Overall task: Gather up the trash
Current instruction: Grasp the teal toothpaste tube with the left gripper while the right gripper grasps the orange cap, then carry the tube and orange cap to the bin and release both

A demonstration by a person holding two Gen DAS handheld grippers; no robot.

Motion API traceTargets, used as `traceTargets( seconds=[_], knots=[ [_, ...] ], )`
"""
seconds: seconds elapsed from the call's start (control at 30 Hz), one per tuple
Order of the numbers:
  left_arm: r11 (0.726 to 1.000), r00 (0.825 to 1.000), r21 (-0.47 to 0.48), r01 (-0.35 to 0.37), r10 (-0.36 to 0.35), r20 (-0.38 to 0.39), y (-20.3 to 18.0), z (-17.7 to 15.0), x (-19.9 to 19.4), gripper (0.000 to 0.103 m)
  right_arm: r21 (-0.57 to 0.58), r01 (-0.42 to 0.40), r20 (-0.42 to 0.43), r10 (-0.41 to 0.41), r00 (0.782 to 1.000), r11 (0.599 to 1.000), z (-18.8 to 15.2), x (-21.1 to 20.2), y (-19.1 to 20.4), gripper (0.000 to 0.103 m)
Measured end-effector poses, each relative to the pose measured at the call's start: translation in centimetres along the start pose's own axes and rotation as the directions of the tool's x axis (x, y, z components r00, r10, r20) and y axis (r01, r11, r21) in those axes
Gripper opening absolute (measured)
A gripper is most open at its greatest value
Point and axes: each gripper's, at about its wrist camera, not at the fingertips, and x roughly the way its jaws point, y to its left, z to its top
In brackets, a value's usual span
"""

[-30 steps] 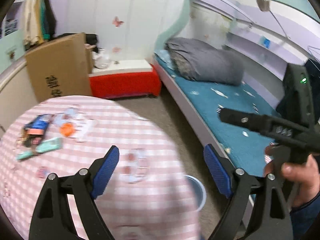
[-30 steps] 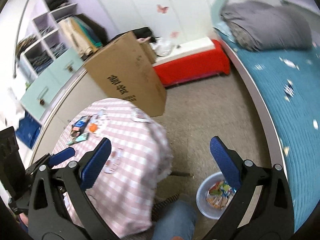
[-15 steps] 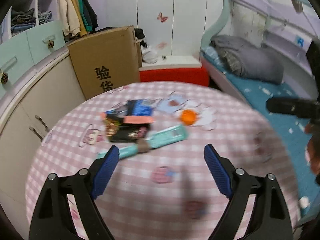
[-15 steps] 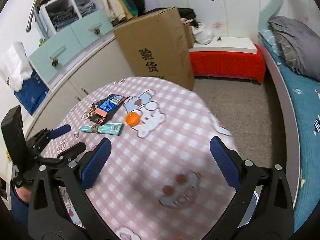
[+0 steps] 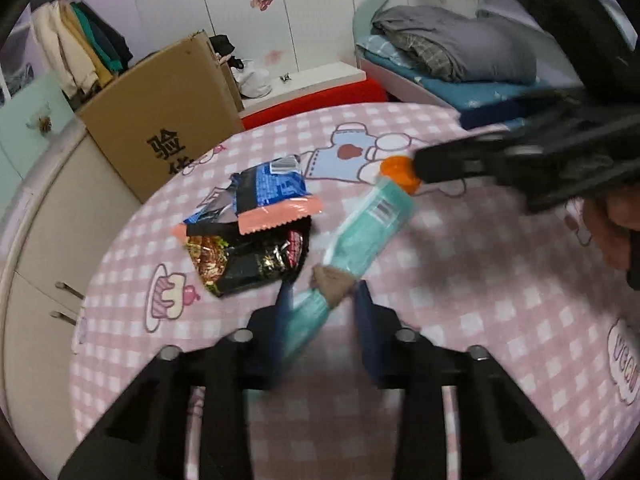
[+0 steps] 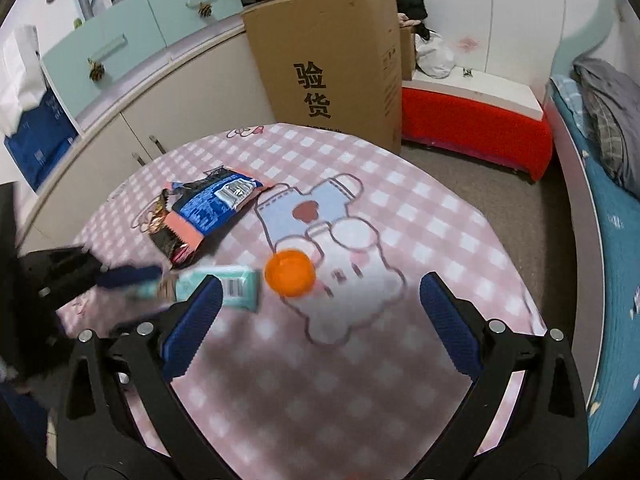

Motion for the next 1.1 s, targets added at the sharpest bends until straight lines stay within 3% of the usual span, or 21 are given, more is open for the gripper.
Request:
traceTargets(
  seconds=[0.07,0.2,0.27,0.37,0.47,0.57,1.1],
  knots=[
    [1.000,1.000,-0.001,0.028,-0.028,-0.001,-0.3,-0.3,-0.4,0.024,-0.019,0.004,-0.015,-0.004,1.000,1.000,0.3,1.1,0.5,0.081],
    [1.000,1.000,-0.018,-0.006,0.006,-0.004,-0.4,-0.1,0.1,0.029,-0.097,0.066,-0.017,-0.068,0.998,0.993,0.1,2.5,2.0,0.063],
    [0.999,1.000,-0.044,0.004,-0.005,-0.009,-0.3,0.4,0.6,0.029,-0.121,0.087,-0.004,-0.088,0.996,0.989,-0.1,2.3,2.4,0.041],
    [0.992,0.999,-0.117,0.041,-0.043,-0.013,0.2,0.9,1.0,0.021,-0.146,0.090,0.016,-0.089,0.996,0.985,-0.7,1.9,2.4,0.029],
    [0.986,1.000,-0.167,0.024,-0.026,-0.005,0.0,0.6,0.9,0.020,-0.137,0.060,0.015,-0.059,0.998,0.989,-1.2,1.3,1.8,0.029],
    [0.971,0.999,-0.231,0.053,-0.053,0.009,-0.4,-0.2,0.3,0.018,-0.097,0.042,0.018,-0.040,0.999,0.994,-2.0,0.1,0.9,0.029],
    [0.946,0.990,-0.298,0.130,-0.106,0.095,-7.2,-2.0,-5.7,0.018,0.019,-0.005,0.124,0.003,0.992,1.000,-6.4,-9.6,-3.2,0.029]
  ],
)
